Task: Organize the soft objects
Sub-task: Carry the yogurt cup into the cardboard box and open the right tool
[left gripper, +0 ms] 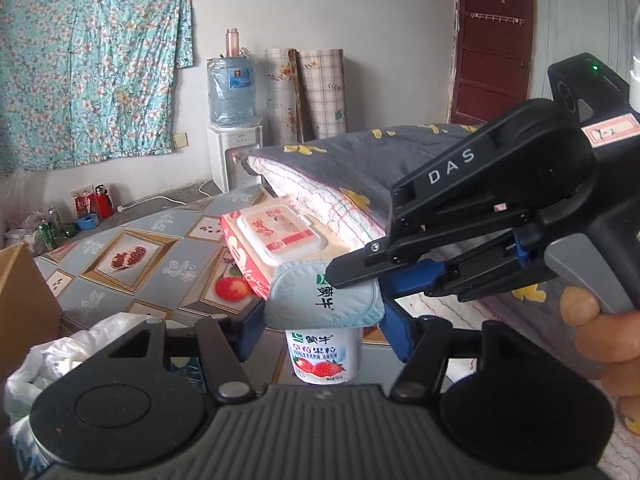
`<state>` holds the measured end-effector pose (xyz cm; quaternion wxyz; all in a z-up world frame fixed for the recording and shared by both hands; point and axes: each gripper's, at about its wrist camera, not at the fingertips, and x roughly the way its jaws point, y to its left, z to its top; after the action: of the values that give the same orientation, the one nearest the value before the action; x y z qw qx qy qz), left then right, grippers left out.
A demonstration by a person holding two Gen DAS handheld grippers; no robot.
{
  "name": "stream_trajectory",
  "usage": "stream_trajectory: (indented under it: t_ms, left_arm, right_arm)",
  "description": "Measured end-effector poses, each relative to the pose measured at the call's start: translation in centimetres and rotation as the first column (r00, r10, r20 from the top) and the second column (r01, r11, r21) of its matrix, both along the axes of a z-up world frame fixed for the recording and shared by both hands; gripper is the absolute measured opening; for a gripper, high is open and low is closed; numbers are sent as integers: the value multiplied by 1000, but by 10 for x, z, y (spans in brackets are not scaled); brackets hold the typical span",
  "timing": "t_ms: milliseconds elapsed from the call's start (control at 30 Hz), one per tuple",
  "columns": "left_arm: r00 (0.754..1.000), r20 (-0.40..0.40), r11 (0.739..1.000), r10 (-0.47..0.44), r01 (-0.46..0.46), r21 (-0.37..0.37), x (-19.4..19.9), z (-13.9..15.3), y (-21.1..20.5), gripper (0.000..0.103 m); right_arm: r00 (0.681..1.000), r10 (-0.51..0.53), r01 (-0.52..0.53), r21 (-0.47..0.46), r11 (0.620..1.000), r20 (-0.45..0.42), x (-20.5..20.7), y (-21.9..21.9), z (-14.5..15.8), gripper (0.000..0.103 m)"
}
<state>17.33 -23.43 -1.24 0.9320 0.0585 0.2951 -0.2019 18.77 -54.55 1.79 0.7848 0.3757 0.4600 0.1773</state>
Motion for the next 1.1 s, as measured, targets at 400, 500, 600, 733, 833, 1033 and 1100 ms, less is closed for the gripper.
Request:
stream_trajectory:
  t_ms: [400, 500, 600, 733, 833, 1033, 1100]
  left_arm:
    - [955, 140, 965, 262, -260, -33, -57, 72, 124, 63]
    - [927, 144, 938, 346, -347, -22, -67, 78, 164, 63]
    - [892, 134, 900, 432, -435, -6, -76, 79, 205, 63]
    - [848, 87, 851, 523, -525, 13, -84, 73, 260, 63]
    - [817, 44, 817, 575, -576, 26, -85, 66, 297, 63]
    - [770, -38, 771, 636, -634, 65, -77, 42, 352, 63]
    - [762, -58, 763, 646, -641, 82, -77, 33, 362, 63]
  right_arm:
    - [952, 267, -276, 45, 960, 151, -11, 146, 86, 21]
    - [926, 346, -358, 60, 932, 151, -8, 200, 91, 21]
    - [894, 430, -442, 87, 893, 127, -5, 259, 88, 21]
    - [847, 528, -532, 107, 840, 71, -5, 333, 78, 21]
    - [813, 582, -579, 122, 806, 19, -4, 382, 65, 21]
    - [763, 641, -628, 141, 766, -83, 6, 450, 32, 21]
    - [752, 652, -639, 134, 757, -100, 9, 465, 23, 21]
